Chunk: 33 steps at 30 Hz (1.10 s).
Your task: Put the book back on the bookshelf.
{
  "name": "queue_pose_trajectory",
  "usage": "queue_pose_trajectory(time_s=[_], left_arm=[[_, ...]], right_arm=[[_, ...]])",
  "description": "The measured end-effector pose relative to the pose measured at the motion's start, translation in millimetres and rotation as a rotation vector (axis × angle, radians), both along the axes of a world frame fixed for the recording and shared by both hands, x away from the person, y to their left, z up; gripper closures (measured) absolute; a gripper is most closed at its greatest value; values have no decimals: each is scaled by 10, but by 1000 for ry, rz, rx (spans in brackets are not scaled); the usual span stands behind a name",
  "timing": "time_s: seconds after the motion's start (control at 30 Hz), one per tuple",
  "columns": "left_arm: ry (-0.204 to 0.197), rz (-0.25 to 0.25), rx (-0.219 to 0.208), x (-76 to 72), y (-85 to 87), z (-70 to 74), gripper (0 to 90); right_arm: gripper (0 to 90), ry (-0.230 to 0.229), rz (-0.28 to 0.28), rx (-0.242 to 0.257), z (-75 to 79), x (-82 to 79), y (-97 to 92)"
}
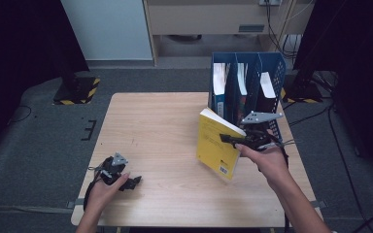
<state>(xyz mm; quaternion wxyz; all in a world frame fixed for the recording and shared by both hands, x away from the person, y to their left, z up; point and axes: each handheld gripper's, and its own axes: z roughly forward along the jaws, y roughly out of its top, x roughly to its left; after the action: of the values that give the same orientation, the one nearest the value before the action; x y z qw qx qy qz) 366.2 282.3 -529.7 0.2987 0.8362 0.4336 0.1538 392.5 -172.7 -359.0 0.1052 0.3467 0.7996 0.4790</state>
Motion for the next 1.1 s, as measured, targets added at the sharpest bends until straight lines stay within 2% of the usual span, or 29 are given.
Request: queue_pose_trajectory(time_s=[0.3,1.1], left_arm=[[-4,-1,-2,-1,-2,-4,0],[-12,1,-7,-6,-6,-14,0]], right_arm=[[753,1,-16,7,39,-45,-99],[752,-9,-43,33,358,-104,-317]])
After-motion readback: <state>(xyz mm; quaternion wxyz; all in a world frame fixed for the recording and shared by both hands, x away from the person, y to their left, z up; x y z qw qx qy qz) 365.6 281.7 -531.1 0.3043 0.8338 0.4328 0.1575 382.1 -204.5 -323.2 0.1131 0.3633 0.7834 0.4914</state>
